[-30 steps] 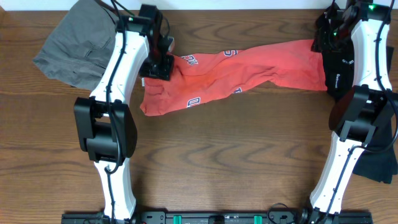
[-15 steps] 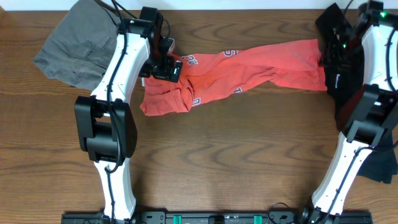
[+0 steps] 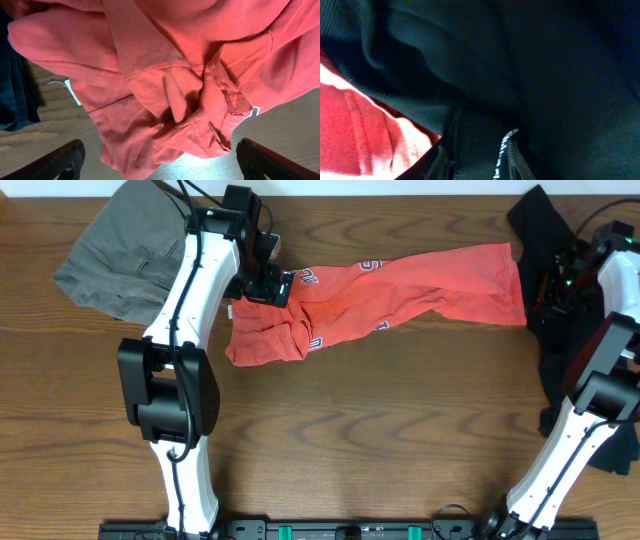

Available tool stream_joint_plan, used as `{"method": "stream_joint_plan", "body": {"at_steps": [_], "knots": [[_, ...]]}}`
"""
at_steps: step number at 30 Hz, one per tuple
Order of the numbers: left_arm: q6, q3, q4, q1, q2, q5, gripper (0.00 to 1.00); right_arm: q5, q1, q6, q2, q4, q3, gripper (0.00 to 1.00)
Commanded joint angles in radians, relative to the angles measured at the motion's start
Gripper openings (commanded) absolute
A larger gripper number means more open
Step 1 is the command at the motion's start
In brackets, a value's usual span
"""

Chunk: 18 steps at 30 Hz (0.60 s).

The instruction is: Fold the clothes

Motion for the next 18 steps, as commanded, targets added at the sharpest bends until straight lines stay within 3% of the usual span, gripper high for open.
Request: {"method": "stream_joint_plan", "body": {"at_steps": [1, 13, 18], "knots": [[0.007, 0.027, 0.002, 0.001, -0.034, -0.009, 0.98, 0.018, -0.045, 0.006, -0.006, 0.027, -0.047, 0.36], [0.007, 0.027, 0.002, 0.001, -0.033, -0.009, 0.98, -0.031, -0.124, -0.002, -0.007, 0.073, -0.053, 0.36], [0.007, 0.027, 0.005, 0.001, -0.034, -0.009, 0.98, -0.183, -0.122, -0.037, -0.011, 0.050, -0.008, 0.53]]}}
